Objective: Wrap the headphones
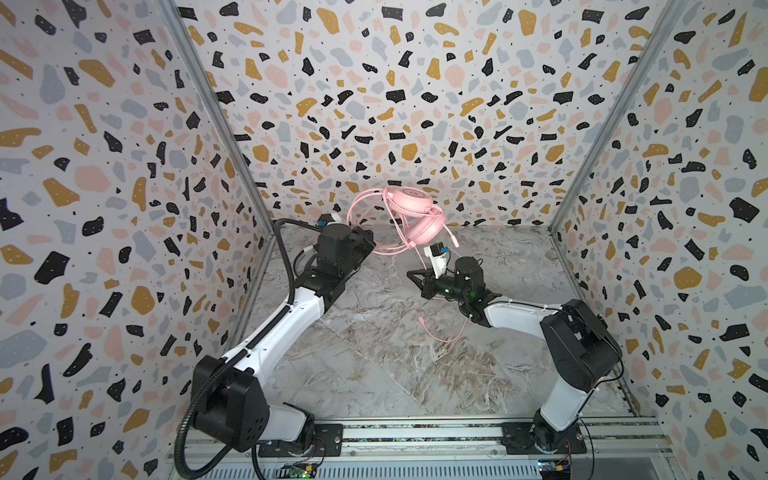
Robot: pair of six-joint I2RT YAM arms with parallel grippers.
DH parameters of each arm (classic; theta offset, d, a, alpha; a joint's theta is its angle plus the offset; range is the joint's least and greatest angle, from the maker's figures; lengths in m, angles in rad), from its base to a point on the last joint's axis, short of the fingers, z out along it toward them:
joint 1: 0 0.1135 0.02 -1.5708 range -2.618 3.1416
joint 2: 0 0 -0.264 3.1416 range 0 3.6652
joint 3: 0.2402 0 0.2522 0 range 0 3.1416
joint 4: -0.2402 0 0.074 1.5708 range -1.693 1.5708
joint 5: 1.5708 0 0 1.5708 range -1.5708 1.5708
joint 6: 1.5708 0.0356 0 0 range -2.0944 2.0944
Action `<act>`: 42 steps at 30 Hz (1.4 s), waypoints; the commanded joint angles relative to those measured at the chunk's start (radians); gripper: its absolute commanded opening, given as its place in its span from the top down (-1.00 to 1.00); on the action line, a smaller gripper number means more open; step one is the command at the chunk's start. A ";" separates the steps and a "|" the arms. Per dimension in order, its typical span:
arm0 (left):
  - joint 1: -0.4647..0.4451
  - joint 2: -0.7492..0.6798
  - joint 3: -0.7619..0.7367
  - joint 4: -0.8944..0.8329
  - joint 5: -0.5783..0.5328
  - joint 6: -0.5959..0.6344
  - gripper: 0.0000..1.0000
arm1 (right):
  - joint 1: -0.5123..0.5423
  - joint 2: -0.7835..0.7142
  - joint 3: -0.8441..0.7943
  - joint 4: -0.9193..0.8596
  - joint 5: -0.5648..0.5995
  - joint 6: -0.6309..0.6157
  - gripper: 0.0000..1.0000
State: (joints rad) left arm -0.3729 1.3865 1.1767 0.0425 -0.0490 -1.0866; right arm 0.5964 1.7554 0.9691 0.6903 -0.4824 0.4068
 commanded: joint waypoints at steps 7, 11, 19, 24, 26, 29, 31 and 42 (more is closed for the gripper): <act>0.036 -0.029 0.192 0.217 -0.235 -0.136 1.00 | 0.029 0.006 0.016 -0.175 0.027 -0.034 0.95; 0.035 -0.009 0.224 0.063 -0.363 -0.140 1.00 | 0.047 -0.038 0.020 -0.220 0.067 -0.073 0.95; 0.043 -0.097 0.034 0.103 -0.652 -0.191 1.00 | 0.090 -0.082 0.067 -0.351 0.106 -0.157 0.95; 0.046 -0.096 0.034 0.088 -0.761 -0.132 1.00 | 0.126 -0.088 0.066 -0.370 0.113 -0.162 0.95; 0.055 -0.094 0.039 0.079 -0.774 -0.133 1.00 | 0.131 -0.086 0.076 -0.376 0.076 -0.153 0.95; 0.084 -0.094 0.043 0.100 -0.745 -0.156 1.00 | 0.149 -0.098 0.062 -0.394 0.050 -0.154 0.94; 0.093 -0.086 0.075 0.093 -0.737 -0.154 1.00 | 0.161 -0.113 0.033 -0.389 0.051 -0.152 0.94; 0.111 -0.006 0.292 0.090 -0.684 -0.104 1.00 | 0.169 -0.114 -0.053 -0.320 -0.117 -0.141 0.90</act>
State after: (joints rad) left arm -0.3477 1.4040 1.3235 -0.2481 -0.5339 -1.0649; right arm 0.7521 1.6444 0.9749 0.5152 -0.4618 0.2661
